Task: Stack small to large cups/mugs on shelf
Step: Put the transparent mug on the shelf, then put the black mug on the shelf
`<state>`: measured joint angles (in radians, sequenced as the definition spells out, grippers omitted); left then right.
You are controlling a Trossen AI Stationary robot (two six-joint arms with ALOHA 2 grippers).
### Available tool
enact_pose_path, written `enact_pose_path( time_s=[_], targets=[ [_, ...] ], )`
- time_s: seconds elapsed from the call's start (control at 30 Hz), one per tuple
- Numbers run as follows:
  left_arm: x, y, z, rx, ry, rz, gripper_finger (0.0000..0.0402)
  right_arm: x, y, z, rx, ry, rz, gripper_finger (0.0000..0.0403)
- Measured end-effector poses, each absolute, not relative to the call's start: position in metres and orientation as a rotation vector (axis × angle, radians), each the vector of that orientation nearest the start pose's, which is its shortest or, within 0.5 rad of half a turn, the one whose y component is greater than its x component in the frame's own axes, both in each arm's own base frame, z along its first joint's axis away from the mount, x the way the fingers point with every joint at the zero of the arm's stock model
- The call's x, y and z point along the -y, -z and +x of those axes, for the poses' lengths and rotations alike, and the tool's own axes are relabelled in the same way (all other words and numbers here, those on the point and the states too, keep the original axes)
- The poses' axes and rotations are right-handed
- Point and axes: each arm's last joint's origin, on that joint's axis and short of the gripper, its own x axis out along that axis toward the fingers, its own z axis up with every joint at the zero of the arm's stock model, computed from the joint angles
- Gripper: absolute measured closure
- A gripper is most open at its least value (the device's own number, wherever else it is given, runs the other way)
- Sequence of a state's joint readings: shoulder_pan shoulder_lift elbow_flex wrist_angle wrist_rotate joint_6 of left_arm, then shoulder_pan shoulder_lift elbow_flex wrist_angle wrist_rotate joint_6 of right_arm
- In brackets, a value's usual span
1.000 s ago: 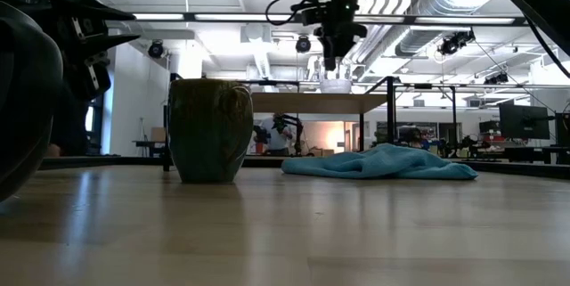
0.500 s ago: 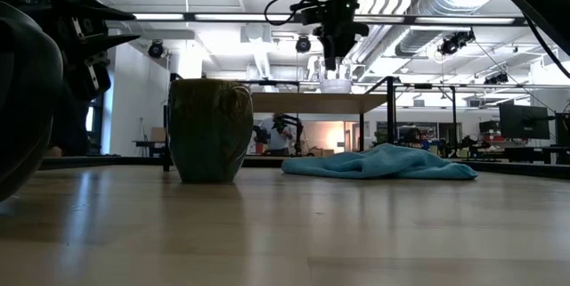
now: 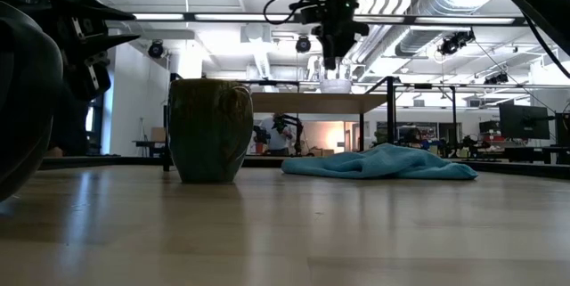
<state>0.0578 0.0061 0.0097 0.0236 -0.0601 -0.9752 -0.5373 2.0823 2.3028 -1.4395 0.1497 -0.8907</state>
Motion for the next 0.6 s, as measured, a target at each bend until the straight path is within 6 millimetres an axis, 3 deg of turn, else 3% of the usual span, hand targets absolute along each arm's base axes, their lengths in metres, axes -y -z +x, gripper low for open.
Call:
enact_pose_path(
  time_s=[0.6],
  targets=[
    [-0.0073,-0.1686,0.0971,0.081,-0.092,-0.974,0.0311,0.2142,-0.3571,0.3524,-1.345,0.082,-0.509,0.0275]
  ],
)
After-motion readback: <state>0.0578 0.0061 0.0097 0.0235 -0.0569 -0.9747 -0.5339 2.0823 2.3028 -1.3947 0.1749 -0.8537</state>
